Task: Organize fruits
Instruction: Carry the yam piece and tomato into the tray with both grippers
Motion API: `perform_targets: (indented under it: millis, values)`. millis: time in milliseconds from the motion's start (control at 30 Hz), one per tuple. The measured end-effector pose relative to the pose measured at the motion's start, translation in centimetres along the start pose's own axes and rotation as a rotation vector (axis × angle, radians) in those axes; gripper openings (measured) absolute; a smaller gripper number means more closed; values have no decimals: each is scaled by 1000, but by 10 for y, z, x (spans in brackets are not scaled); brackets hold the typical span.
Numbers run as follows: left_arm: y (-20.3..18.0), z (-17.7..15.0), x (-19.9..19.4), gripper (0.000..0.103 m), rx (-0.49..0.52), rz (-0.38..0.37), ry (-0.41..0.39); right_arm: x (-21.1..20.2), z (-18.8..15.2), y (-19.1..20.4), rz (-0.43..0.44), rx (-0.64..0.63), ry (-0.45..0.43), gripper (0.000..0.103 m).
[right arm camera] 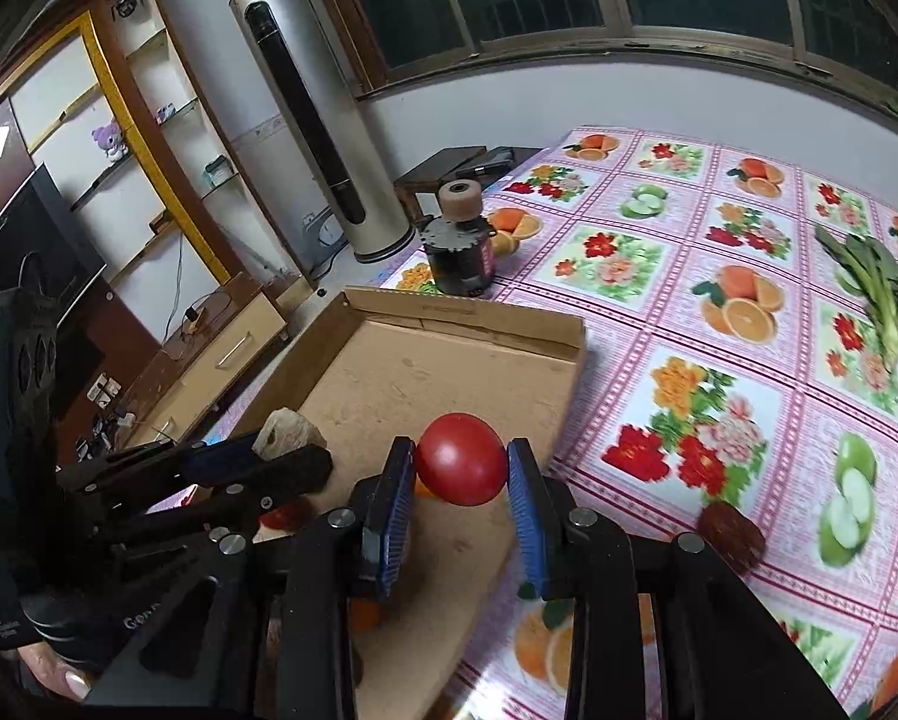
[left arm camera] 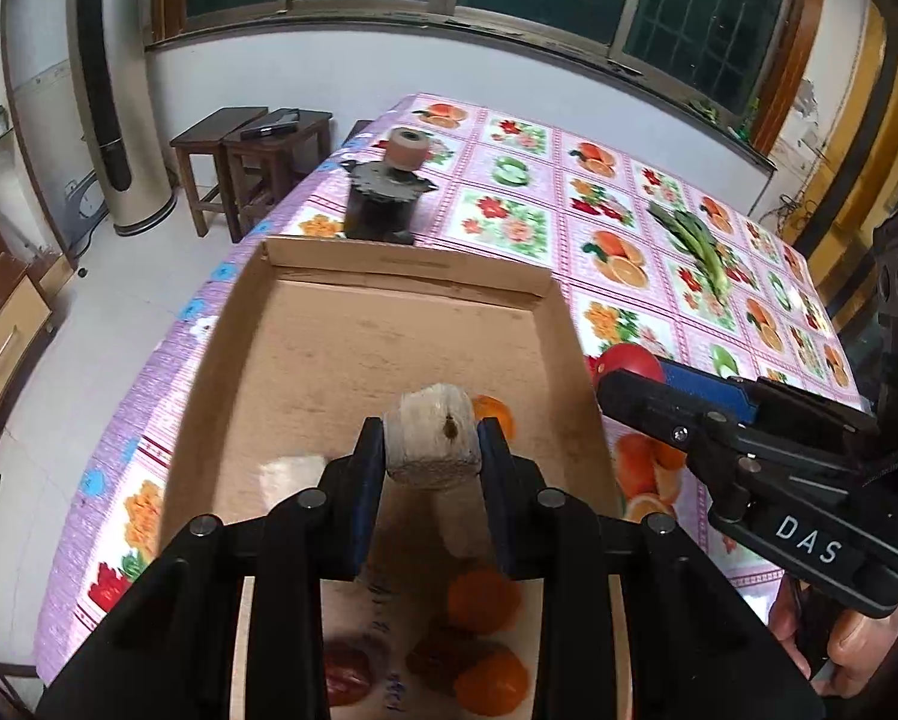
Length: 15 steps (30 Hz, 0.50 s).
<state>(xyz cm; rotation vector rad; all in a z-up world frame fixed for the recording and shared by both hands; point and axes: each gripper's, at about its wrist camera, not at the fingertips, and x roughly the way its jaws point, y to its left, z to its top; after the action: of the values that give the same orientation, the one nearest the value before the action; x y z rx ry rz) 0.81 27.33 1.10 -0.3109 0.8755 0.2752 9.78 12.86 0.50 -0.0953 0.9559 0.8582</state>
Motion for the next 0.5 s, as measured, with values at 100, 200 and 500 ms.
perform_targets:
  millis: [100,200,500]
  values:
    - [10,6,3,28,-12,15,-3,15,6,4,2,-7,18,32]
    - [19,13,9,28,-15,34,3,30,12,7,3,-14,37,32]
    - [35,33,50,28,-17,100,91,75,23,11,-22,-48,121,32]
